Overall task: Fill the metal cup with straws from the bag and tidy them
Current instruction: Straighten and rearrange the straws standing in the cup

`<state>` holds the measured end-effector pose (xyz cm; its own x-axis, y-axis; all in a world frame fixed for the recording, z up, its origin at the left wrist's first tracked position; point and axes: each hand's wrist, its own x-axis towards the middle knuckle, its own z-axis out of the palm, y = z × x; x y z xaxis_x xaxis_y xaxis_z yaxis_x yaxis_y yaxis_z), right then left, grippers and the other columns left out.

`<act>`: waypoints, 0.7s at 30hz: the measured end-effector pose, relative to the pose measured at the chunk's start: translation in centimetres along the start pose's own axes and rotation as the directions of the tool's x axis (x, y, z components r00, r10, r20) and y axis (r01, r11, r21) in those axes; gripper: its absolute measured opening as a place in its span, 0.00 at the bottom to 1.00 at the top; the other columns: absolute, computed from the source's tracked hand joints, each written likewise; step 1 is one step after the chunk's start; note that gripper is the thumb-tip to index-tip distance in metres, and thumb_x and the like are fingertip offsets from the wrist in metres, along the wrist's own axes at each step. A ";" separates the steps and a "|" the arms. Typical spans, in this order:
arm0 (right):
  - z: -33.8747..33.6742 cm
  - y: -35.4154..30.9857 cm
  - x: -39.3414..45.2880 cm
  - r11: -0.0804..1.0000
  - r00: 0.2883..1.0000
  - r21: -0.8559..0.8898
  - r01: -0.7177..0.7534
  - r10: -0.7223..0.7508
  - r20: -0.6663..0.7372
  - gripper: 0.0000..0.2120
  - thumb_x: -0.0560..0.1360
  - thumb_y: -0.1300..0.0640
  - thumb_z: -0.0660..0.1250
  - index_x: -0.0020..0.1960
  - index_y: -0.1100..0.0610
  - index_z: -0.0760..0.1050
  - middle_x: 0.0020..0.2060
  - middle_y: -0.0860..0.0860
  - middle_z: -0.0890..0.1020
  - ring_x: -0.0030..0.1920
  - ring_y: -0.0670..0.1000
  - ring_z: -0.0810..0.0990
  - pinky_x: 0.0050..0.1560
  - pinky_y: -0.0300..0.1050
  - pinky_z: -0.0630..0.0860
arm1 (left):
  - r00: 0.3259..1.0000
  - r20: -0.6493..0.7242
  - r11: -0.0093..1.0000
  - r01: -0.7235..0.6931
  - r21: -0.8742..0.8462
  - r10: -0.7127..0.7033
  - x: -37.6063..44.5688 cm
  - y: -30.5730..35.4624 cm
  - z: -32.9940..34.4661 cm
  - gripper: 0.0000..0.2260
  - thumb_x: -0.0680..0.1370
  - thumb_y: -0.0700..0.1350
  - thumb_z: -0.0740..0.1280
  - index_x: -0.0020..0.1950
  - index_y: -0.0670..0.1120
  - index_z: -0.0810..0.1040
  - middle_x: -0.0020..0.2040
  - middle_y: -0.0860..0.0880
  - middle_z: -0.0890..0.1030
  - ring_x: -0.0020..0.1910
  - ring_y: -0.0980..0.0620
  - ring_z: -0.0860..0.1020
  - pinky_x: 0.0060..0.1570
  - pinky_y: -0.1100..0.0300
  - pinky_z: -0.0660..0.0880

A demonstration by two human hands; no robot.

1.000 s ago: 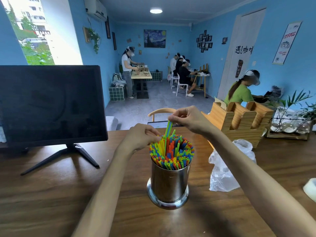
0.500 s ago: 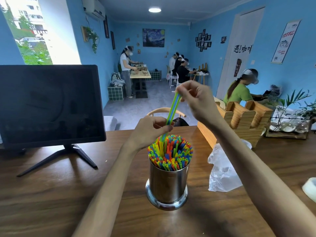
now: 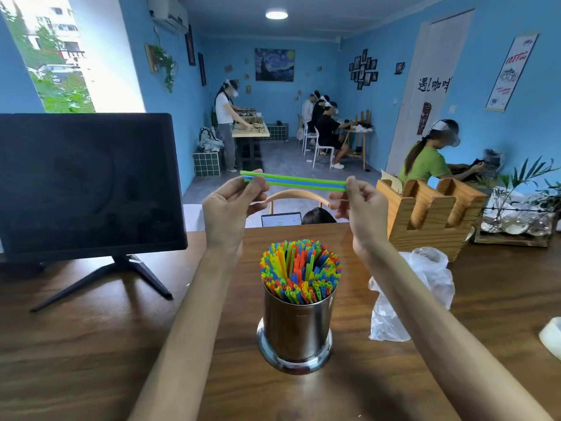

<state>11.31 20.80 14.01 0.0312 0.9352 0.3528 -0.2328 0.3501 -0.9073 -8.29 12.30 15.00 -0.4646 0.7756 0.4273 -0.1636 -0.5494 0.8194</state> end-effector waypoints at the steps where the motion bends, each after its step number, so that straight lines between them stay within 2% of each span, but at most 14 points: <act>1: 0.1 0.8 -0.5 1.000 1.000 -0.003 -0.018 0.018 0.019 0.11 0.85 0.53 0.62 0.48 0.56 0.76 0.34 0.52 0.86 0.30 0.46 0.79 0.29 0.37 0.73 | 1.000 -0.025 0.999 0.005 -0.034 -0.006 -0.1 -0.1 0.2 0.09 0.71 0.50 0.75 0.46 0.46 0.87 0.39 0.50 0.86 0.35 0.57 0.81 0.38 0.64 0.79; 4: 0.4 2.5 -1.7 0.996 0.996 -0.084 -0.035 0.041 0.076 0.15 0.85 0.52 0.61 0.44 0.51 0.81 0.34 0.51 0.85 0.32 0.44 0.74 0.35 0.36 0.70 | 0.997 -0.067 0.996 0.018 -0.090 -0.024 -0.2 -0.5 1.0 0.10 0.72 0.51 0.74 0.51 0.49 0.87 0.36 0.53 0.81 0.34 0.58 0.77 0.39 0.63 0.79; 6: 0.4 3.2 -2.4 0.981 0.991 -0.191 -0.036 0.059 0.120 0.15 0.85 0.50 0.60 0.47 0.55 0.80 0.35 0.50 0.84 0.36 0.46 0.75 0.40 0.39 0.71 | 0.996 -0.091 0.996 0.012 -0.085 -0.020 -0.3 -0.6 1.3 0.13 0.73 0.53 0.72 0.54 0.50 0.86 0.36 0.56 0.79 0.37 0.59 0.76 0.42 0.63 0.79; 7: 0.3 3.4 -2.8 0.965 0.986 -0.263 -0.018 0.060 0.153 0.16 0.85 0.49 0.60 0.48 0.56 0.80 0.36 0.49 0.85 0.37 0.46 0.77 0.41 0.38 0.72 | 0.995 -0.101 0.997 0.000 -0.077 -0.008 -0.3 -0.5 1.4 0.14 0.73 0.53 0.72 0.55 0.49 0.86 0.39 0.56 0.81 0.40 0.59 0.78 0.44 0.63 0.79; 9: 0.2 3.6 -3.7 0.913 0.969 -0.404 0.058 0.046 0.243 0.15 0.85 0.47 0.59 0.47 0.54 0.79 0.37 0.47 0.85 0.37 0.47 0.78 0.39 0.38 0.72 | 0.994 -0.102 0.998 -0.038 -0.045 0.033 -0.1 -0.2 1.4 0.15 0.75 0.52 0.72 0.57 0.45 0.85 0.47 0.55 0.86 0.49 0.57 0.83 0.48 0.62 0.80; 10: 0.1 3.6 -4.0 0.883 0.955 -0.458 0.106 0.038 0.295 0.15 0.85 0.47 0.60 0.46 0.52 0.79 0.38 0.48 0.84 0.36 0.51 0.78 0.39 0.42 0.71 | 0.994 -0.088 0.998 -0.061 -0.026 0.058 0.0 0.0 1.3 0.13 0.77 0.50 0.72 0.58 0.43 0.85 0.48 0.52 0.87 0.50 0.54 0.84 0.49 0.61 0.80; 11: 0.0 3.4 -4.2 0.852 0.935 -0.499 0.160 0.031 0.354 0.14 0.84 0.46 0.60 0.45 0.51 0.78 0.38 0.50 0.84 0.37 0.53 0.78 0.39 0.46 0.72 | 0.994 -0.067 0.996 -0.090 -0.005 0.089 0.2 0.4 1.3 0.10 0.79 0.47 0.71 0.57 0.43 0.84 0.48 0.50 0.88 0.50 0.51 0.86 0.47 0.61 0.81; 13: -0.3 2.8 -4.3 0.792 0.881 -0.550 0.263 0.034 0.472 0.12 0.84 0.46 0.62 0.45 0.48 0.78 0.40 0.50 0.83 0.42 0.48 0.81 0.42 0.48 0.74 | 0.985 -0.026 0.984 -0.167 0.059 0.169 0.4 1.2 1.4 0.06 0.81 0.42 0.70 0.56 0.43 0.84 0.46 0.48 0.88 0.47 0.49 0.87 0.45 0.60 0.82; 16: -0.5 1.3 -4.4 0.769 0.823 -0.536 0.348 0.022 0.567 0.08 0.83 0.49 0.63 0.53 0.47 0.81 0.48 0.40 0.83 0.52 0.35 0.80 0.51 0.36 0.74 | 0.965 0.064 0.955 -0.261 0.141 0.254 0.5 2.3 1.6 0.04 0.80 0.40 0.72 0.51 0.48 0.85 0.46 0.50 0.88 0.43 0.49 0.87 0.42 0.58 0.83; 19: -0.2 0.0 -4.6 0.867 0.792 -0.385 0.317 -0.018 0.610 0.09 0.83 0.52 0.65 0.60 0.51 0.81 0.51 0.43 0.86 0.55 0.41 0.83 0.57 0.39 0.79 | 0.954 0.184 0.938 -0.275 0.212 0.238 0.3 2.7 1.8 0.05 0.78 0.40 0.74 0.48 0.50 0.86 0.45 0.52 0.88 0.43 0.49 0.87 0.42 0.55 0.84; 21: 0.2 -0.4 -4.9 0.867 0.775 -0.356 0.349 -0.054 0.629 0.09 0.81 0.52 0.69 0.60 0.52 0.82 0.49 0.43 0.86 0.52 0.41 0.84 0.54 0.39 0.79 | 0.953 0.230 0.935 -0.252 0.250 0.195 0.0 2.6 1.8 0.07 0.76 0.40 0.76 0.50 0.51 0.86 0.44 0.48 0.87 0.41 0.47 0.87 0.40 0.56 0.84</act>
<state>11.07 16.07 12.70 -0.5752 0.6723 0.4661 0.1546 0.6489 -0.7450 -7.13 11.49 17.83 -0.2748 0.7035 0.6554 0.1815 -0.6314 0.7539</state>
